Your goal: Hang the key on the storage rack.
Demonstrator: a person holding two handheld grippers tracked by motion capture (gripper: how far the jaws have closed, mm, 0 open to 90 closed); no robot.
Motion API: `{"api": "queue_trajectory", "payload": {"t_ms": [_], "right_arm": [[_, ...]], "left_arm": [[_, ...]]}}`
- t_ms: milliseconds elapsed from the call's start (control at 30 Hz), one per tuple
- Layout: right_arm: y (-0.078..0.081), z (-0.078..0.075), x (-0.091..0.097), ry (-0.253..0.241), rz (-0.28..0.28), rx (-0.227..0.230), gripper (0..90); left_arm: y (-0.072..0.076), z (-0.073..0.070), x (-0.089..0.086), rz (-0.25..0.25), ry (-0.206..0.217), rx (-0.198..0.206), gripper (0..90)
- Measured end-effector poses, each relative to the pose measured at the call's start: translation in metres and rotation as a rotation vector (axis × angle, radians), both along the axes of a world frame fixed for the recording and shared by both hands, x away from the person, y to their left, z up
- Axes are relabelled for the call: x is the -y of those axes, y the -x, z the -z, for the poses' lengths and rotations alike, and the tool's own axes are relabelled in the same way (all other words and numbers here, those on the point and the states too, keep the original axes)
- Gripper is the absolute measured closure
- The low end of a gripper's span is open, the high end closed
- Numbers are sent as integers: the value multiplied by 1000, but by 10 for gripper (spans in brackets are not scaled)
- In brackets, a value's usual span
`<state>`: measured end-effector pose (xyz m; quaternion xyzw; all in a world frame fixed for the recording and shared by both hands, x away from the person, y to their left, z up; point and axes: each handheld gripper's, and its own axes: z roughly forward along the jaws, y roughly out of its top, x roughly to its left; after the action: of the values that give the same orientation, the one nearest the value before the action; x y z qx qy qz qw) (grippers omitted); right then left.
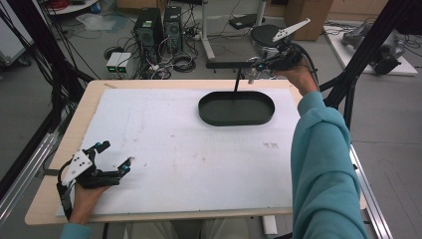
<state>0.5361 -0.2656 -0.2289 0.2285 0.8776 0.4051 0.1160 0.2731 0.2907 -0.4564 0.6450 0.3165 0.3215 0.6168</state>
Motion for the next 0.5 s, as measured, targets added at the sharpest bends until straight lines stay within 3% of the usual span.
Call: {"api": "queue_trajectory", "payload": {"t_ms": [500], "right_arm": [[-11, 13, -7, 83, 55, -25, 888]], "left_arm": [[1, 0, 0, -8, -4, 9, 17]]}}
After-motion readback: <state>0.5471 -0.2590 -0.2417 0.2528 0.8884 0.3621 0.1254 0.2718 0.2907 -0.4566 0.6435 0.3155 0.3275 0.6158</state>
